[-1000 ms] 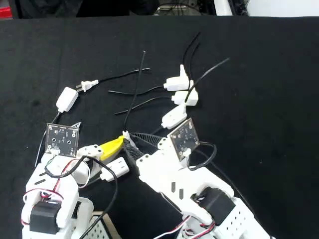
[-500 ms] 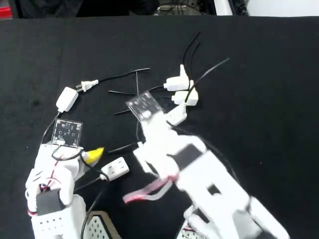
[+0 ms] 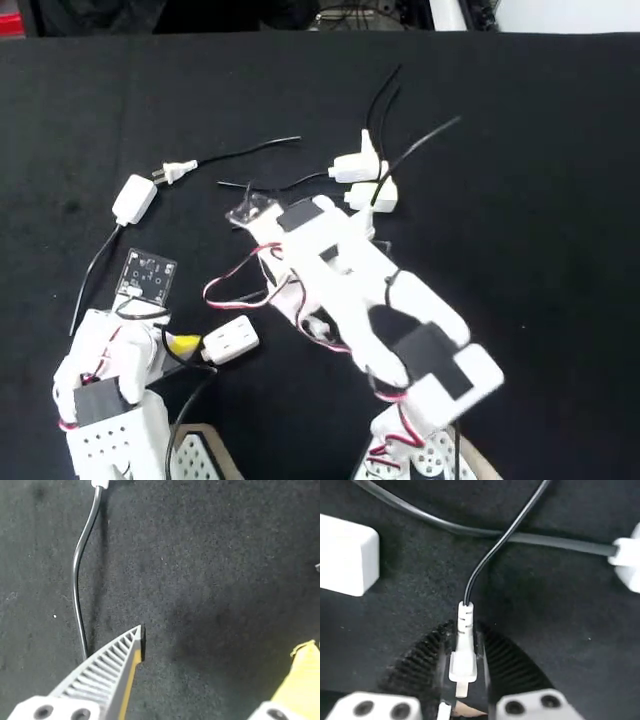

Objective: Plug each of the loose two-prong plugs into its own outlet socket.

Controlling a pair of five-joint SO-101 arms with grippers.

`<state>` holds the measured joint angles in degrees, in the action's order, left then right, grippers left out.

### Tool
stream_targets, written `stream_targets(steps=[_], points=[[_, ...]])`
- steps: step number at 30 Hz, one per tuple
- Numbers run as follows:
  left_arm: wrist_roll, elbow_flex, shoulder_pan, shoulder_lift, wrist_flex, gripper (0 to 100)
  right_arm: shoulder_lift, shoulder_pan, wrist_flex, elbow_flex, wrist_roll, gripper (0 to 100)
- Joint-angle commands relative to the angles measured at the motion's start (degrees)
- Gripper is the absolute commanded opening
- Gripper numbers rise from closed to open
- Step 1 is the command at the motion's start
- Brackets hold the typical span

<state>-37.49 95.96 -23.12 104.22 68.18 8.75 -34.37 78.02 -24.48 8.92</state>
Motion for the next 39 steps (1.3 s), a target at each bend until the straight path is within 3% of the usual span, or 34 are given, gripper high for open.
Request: stream_targets(steps=[1,7,13,25,36,39], points=[[-0.70,1.01,0.40,0.35,-0.18,45,3.91,0.88,0.53,2.86,3.34,1.5],[-0.53,1.36,-0.04,0.35,-1.58,45,10.95,0.97,0.97,4.62,5.45,1.7],[-0.44,1.36,0.04,0.35,-1.58,45,16.31,-0.62,6.33,9.80,5.45,15.8],[-0.44,1.36,0.04,0.35,-1.58,45,27.21,-1.49,21.80,22.99,5.54,11.3],[-0.53,1.36,-0.13,0.35,-1.41,45,30.37,-1.49,22.07,24.13,5.45,10.9],[-0.62,1.36,-0.13,0.35,-1.41,45,30.37,-1.49,22.07,24.13,5.27,6.1]])
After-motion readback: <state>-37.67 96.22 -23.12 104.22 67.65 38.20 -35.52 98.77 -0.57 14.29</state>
